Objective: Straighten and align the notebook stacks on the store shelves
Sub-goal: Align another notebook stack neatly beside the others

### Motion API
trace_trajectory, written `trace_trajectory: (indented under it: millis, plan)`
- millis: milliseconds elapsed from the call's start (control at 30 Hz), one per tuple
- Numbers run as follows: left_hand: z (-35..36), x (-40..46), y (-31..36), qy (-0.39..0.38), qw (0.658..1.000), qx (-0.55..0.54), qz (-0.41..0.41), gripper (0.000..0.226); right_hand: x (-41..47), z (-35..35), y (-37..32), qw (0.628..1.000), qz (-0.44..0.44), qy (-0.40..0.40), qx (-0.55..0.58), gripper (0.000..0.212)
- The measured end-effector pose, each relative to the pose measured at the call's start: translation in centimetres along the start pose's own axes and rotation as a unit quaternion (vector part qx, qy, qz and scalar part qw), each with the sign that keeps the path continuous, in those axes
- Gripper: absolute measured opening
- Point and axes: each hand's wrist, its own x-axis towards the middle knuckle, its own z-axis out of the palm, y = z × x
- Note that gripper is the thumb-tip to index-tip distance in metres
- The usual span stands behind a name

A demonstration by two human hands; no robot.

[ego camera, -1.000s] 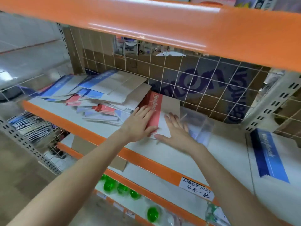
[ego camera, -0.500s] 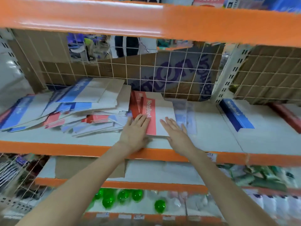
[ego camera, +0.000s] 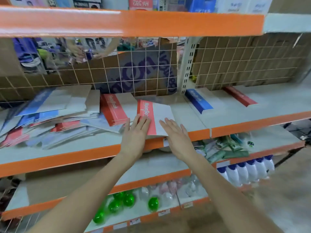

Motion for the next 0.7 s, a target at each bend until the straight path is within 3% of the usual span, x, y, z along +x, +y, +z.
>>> trace_trajectory:
  millis: [267, 533, 700]
  plan:
    - [-0.4, 4.3, 12.3, 0.009, 0.998, 0.003, 0.060, 0.073, -5.1, -4.1, 11.2, 0.997, 0.045, 0.063, -0.011, 0.067]
    - [-0.2, 11.7, 31.7, 0.037, 0.989, -0.013, 0.145, 0.072, -11.7, -11.4, 28.9, 0.988, 0.126, 0.075, -0.043, 0.065]
    - [-0.3, 15.9, 38.5, 0.059, 0.985, -0.024, 0.158, 0.070, -12.2, -14.8, 36.3, 0.988, 0.129, 0.069, -0.053, 0.072]
